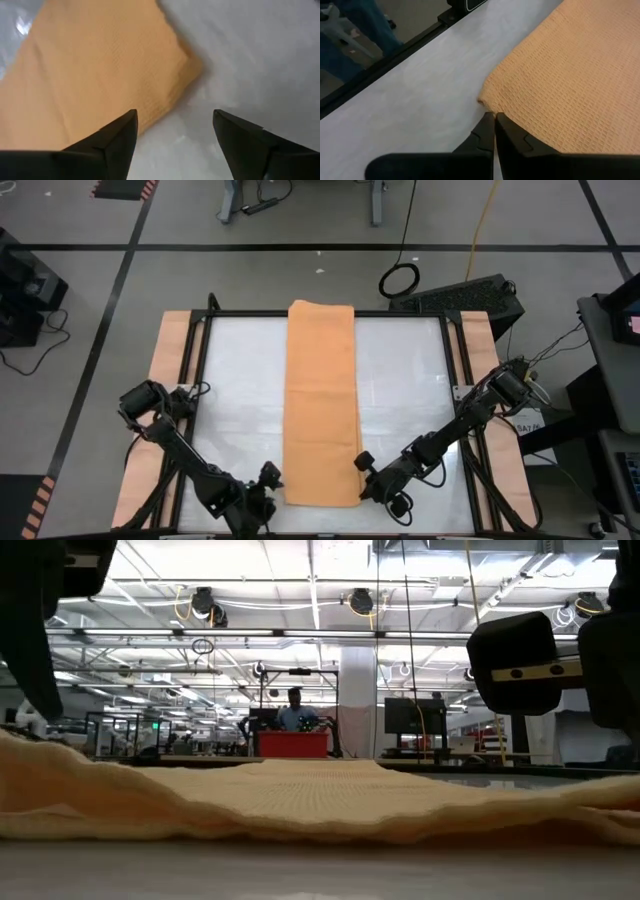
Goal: Roll towel into tight, uniform cylinder
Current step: Roll the yellow towel
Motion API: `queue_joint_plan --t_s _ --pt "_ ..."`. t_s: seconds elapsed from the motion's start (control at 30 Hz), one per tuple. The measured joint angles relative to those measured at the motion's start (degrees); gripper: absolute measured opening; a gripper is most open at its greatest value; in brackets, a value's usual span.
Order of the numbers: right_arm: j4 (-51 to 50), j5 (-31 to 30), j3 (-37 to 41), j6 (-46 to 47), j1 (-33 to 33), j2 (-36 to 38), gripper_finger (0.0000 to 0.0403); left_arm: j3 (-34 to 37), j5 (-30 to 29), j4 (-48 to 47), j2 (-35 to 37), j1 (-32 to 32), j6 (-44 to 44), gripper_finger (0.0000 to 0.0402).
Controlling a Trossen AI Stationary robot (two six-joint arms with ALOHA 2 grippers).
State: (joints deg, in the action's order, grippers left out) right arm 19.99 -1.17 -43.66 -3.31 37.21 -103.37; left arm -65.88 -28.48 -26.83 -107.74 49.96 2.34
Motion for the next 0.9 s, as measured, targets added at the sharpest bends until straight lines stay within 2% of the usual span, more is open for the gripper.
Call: queue_joint_plan --t_s 0.17,0.3,0.47,0.7,0.9 --pt "0.0 0.0 0.0 0.3 0.0 0.0 0.0000 2.6 -0.4 10.8 0.0 -0.6 -12.4 0.0266" --pt "0.0 0.0 0.0 1.1 0.0 0.0 0.0000 3.5 2.1 15.6 -0.5 -1.8 -18.9 0.0247" --pt "0.4 -0.2 0.0 1.7 0.0 0.0 0.0000 3.5 3.2 13.7 -1.8 -2.8 -20.7 0.0196" --pt "0.9 -0.2 0.0 2.3 0.0 0.0 0.0000 3.5 5.8 16.9 -2.0 -3.9 -24.0 0.0125" --pt "0.9 -0.2 0.0 3.6 0.0 0.0 0.0000 3.5 8.1 17.8 -2.1 -5.2 -22.1 0.0047"
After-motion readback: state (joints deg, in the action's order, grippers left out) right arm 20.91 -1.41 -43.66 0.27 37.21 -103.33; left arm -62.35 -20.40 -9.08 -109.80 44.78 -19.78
